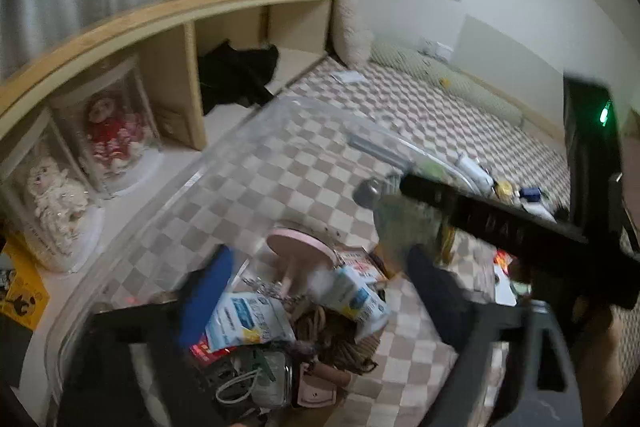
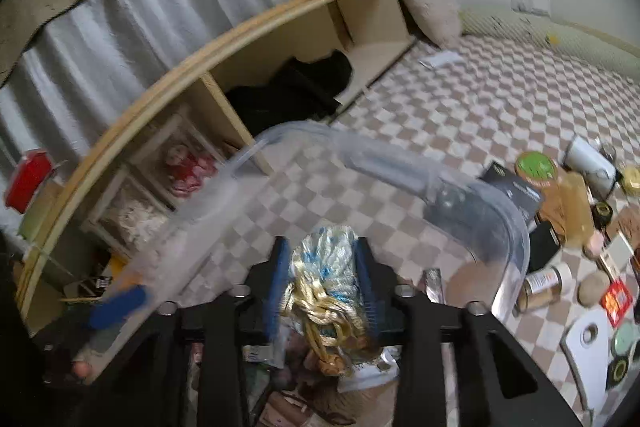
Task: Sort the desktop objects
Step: 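Open both grippers to drop the pouch and box into the bin, then withdraw both grippers from the bin back toward the item pile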
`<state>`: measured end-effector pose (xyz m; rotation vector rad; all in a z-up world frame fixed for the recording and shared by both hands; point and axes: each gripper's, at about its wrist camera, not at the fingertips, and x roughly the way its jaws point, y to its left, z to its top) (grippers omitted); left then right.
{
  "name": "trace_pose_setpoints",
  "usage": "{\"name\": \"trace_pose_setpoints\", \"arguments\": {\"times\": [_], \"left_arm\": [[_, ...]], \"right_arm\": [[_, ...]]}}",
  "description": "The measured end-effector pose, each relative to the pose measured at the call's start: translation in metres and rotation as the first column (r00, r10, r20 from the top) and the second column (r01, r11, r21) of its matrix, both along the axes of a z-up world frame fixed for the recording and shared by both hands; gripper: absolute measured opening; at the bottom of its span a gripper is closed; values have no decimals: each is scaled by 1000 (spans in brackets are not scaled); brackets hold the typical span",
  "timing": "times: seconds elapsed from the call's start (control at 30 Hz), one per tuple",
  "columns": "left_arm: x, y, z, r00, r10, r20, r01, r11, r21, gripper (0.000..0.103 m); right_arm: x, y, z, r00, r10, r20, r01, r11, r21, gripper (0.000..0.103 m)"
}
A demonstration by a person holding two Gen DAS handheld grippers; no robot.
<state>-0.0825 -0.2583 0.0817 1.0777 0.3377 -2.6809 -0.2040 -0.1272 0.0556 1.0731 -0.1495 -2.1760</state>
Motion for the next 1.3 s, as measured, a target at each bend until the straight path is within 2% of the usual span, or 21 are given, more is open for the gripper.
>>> {"name": "trace_pose_setpoints", "arguments": {"times": [0.07,0.2,0.3,0.6,1.1,1.3], "left_arm": [[2,-1,2,1000,28,-6,-29,999,-27,91],[3,-2,2,998,55,14,-54,997,-63,93],[5,-2,1,998,64,16,-63,995,-74,101],[11,3,2,998,67,12,-65,990,-122,102],[21,9,6,998,61,2,-61,989,-135,103],[27,12,9,997,72,-2,-72,985,-157,103]], "right_arm": [[2,2,-1,1000,-23,-17,23,1000,-1,103],[6,3,2,999,-20,-41,20,1000,-3,103],[5,5,2,999,-24,-34,24,1000,-7,103],[3,12,4,999,-36,1,36,999,-22,103],[21,17,17,996,-56,-65,57,998,10,103],[26,22,15,997,-52,-48,52,999,5,103]]}}
